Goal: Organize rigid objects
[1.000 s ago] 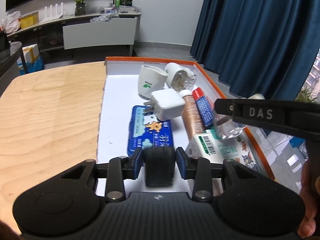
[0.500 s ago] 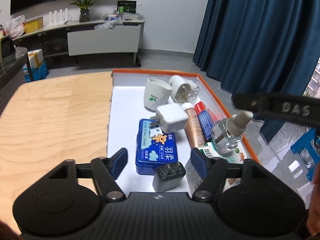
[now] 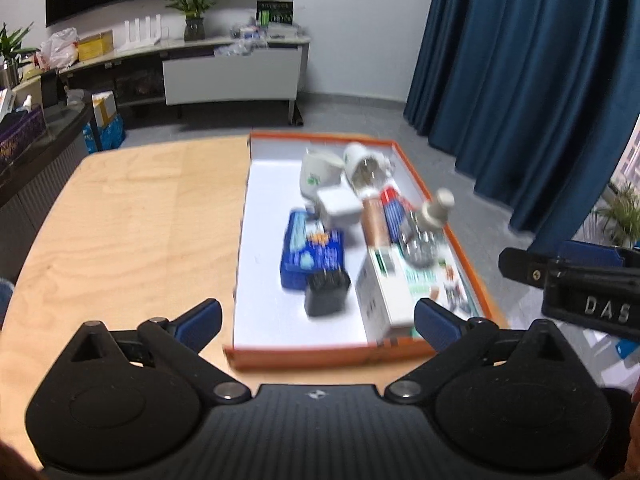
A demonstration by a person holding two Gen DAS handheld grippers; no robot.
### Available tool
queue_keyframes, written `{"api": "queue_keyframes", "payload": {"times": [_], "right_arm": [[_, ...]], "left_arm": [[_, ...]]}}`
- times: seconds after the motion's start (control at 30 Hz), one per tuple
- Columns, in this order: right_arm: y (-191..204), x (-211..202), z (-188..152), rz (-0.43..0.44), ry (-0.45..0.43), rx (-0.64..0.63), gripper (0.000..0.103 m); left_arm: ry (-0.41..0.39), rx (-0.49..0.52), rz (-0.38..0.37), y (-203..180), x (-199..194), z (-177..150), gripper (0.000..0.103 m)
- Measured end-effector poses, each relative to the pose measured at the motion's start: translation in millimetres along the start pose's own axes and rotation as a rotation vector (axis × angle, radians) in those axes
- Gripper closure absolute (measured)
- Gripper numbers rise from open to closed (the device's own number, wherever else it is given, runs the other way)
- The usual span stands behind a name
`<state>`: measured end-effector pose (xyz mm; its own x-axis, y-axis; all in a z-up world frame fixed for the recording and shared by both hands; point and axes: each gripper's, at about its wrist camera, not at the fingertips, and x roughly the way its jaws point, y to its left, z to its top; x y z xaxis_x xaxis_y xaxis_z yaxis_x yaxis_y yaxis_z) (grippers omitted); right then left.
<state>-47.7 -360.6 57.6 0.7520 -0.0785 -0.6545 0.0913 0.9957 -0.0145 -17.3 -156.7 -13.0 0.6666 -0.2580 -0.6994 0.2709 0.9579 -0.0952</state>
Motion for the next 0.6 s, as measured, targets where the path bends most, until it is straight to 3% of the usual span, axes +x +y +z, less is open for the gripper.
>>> {"api": "queue_keyframes", "payload": {"times": [0.27, 0.6], "right_arm": [[3, 6, -27, 0.011, 0.1, -0.002, 0.02], [6, 9, -32, 0.021, 0.117, 0.002, 0.02]], "left_arm": [[0.016, 0.005, 0.06, 2, -3, -16, 0.0], [0.011, 0.015, 0.099, 0, -2, -17, 0.0]]}}
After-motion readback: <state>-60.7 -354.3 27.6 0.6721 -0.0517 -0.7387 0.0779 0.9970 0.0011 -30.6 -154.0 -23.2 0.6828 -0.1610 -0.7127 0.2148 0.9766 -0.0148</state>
